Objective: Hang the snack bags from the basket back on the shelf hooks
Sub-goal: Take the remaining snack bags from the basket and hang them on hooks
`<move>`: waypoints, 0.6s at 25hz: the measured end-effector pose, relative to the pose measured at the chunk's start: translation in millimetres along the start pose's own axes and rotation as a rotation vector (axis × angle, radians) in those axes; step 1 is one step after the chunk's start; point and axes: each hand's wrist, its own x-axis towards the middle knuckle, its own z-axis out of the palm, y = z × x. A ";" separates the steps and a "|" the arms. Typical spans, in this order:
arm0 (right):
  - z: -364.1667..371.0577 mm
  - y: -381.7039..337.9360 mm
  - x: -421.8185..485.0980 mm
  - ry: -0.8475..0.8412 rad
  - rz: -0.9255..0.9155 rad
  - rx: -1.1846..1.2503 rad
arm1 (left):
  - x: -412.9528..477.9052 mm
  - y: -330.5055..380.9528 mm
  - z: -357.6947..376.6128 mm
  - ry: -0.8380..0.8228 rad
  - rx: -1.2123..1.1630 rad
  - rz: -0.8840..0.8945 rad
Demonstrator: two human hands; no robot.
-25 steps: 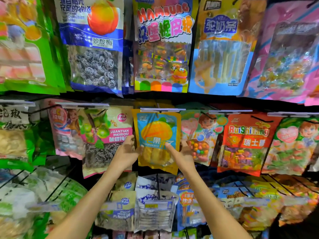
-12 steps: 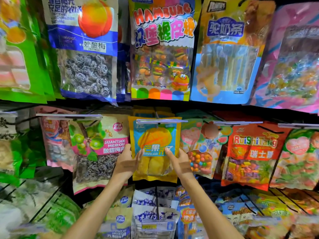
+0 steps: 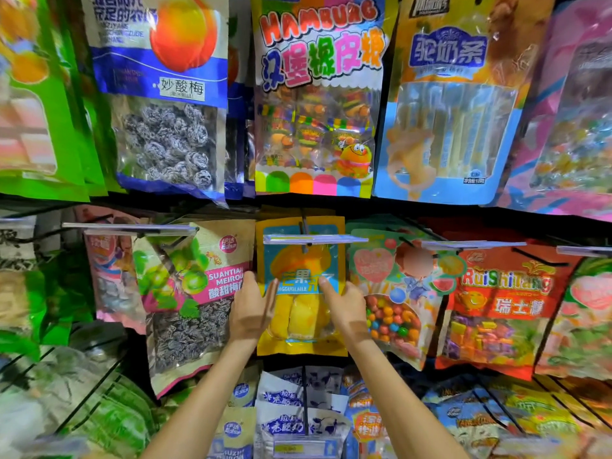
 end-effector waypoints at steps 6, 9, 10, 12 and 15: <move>-4.5 -2.1 1.2 -0.056 0.040 -0.008 | 4.2 -4.9 4.5 -0.021 0.002 -0.019; -3.4 1.6 2.1 -0.078 0.066 0.013 | 0.8 4.5 -4.2 -0.073 -0.036 0.010; -2.5 2.9 4.3 -0.082 0.080 0.016 | -1.6 6.1 -6.4 -0.098 -0.041 0.016; -0.9 5.4 4.8 -0.078 0.094 0.042 | -4.9 4.3 -9.6 -0.123 -0.052 -0.005; -1.6 2.1 0.2 -0.096 0.104 0.056 | -3.6 -3.0 -12.8 -0.175 -0.108 -0.070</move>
